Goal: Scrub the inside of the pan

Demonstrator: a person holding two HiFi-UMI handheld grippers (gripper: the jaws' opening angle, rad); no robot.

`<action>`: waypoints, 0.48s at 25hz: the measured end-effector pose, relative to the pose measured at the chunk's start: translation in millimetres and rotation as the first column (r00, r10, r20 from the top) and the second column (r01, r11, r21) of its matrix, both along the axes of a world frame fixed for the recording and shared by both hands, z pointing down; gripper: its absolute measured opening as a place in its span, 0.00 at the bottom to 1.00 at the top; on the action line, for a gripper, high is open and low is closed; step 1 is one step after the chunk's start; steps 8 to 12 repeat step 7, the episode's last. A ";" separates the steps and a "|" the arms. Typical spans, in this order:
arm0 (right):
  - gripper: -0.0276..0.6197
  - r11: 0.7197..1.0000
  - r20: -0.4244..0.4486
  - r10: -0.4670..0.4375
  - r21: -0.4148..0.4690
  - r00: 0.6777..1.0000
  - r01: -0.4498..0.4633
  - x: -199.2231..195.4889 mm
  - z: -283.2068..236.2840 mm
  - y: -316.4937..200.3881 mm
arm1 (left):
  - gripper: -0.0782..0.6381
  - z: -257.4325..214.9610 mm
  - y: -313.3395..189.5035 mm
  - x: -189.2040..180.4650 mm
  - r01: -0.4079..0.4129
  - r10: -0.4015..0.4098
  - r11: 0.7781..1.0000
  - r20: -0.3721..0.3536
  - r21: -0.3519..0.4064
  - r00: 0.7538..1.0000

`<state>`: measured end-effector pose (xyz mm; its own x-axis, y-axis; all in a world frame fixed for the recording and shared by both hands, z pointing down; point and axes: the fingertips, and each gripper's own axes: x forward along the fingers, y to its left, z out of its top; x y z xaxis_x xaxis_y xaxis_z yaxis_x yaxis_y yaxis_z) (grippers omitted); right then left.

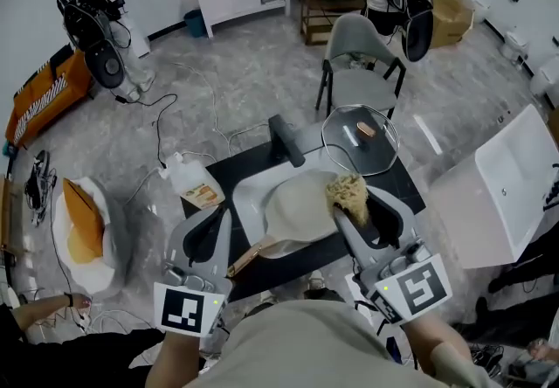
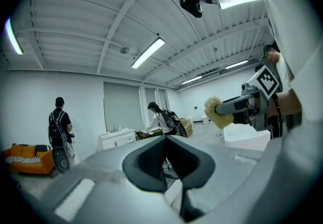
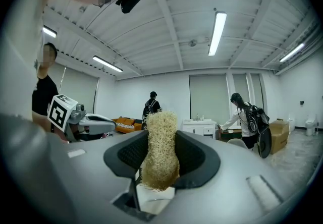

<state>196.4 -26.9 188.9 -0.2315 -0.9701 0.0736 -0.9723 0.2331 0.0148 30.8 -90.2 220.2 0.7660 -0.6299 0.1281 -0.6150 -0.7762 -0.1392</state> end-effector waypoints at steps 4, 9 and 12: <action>0.30 1.000 0.005 0.013 0.008 1.000 -0.013 -0.4 0.9 -4.1 | 0.11 1.4 -2.6 -1.5 -0.010 0.009 1.000 0.016 0.009 1.000; 0.30 1.000 0.014 0.020 0.010 1.000 -0.020 -1.4 2.2 -5.8 | 0.11 0.0 -5.3 -0.8 -0.019 0.018 1.000 0.018 0.020 1.000; 0.30 1.000 0.014 0.020 0.010 1.000 -0.020 -1.4 2.2 -5.8 | 0.11 0.0 -5.3 -0.8 -0.019 0.018 1.000 0.018 0.020 1.000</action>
